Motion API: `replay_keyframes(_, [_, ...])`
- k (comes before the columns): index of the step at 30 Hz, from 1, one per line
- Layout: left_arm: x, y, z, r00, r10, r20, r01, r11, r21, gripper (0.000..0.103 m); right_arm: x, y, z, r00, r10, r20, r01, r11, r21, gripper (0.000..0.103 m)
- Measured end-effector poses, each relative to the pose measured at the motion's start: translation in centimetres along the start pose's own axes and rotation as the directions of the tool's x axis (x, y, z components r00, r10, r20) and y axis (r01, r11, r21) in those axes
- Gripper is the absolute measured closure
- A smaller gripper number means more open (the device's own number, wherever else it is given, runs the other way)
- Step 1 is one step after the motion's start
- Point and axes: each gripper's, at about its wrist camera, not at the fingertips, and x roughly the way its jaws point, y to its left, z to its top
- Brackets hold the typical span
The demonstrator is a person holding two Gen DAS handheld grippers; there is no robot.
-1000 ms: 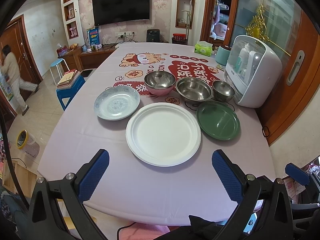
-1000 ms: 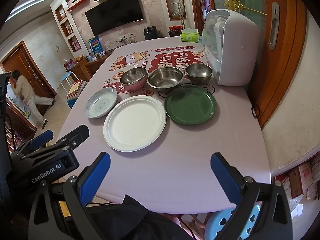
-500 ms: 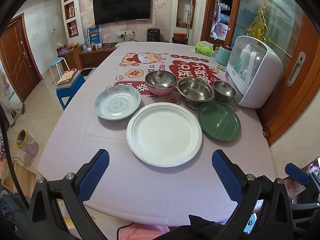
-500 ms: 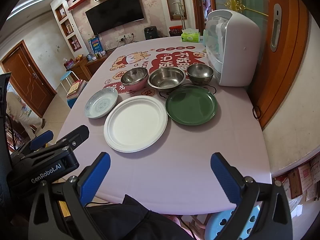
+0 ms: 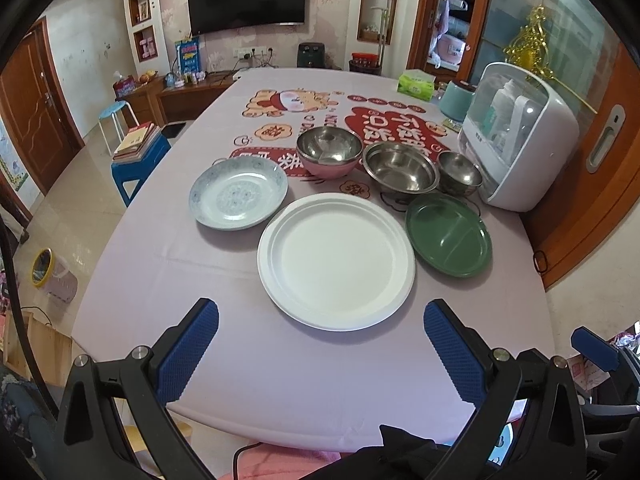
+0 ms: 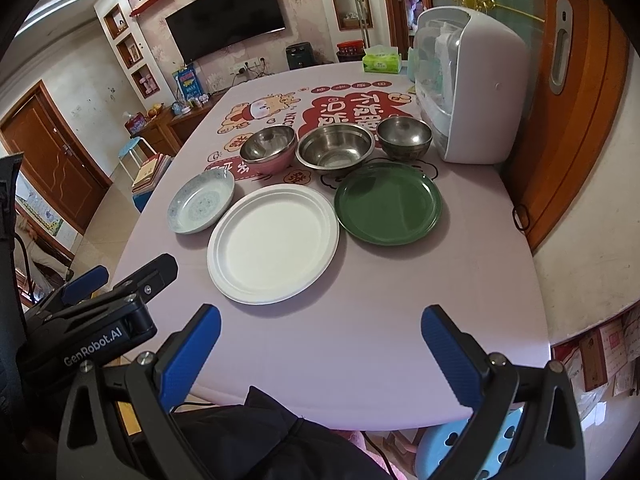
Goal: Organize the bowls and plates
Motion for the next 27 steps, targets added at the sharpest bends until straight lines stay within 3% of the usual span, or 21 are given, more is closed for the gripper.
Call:
replay_keyframes(8, [4.2,2.4,1.5,0.99,0.011,-0.138,-0.019,0.998,-0.055,0.001,2.6,0.8,1.4,0.998,-0.008,-0.067,0.009,1.0,0.027,0.002])
replay_keyframes(19, [12.4,7.4,3.2,0.939,-0.042,-0.341,-0.023,0.983,-0.184,0.001,8.8,1.7,4.1,0.976,0.03,-0.217,-0.008,0.995,0.1,0.002])
replay_keyframes(27, [17.7,10.0,3.8,0.906,-0.074,-0.417,-0.028,0.972,-0.233,0.001,14.1,1.0,5.3,0.941,0.063,-0.332,0.004,0.98,0.198,0.002])
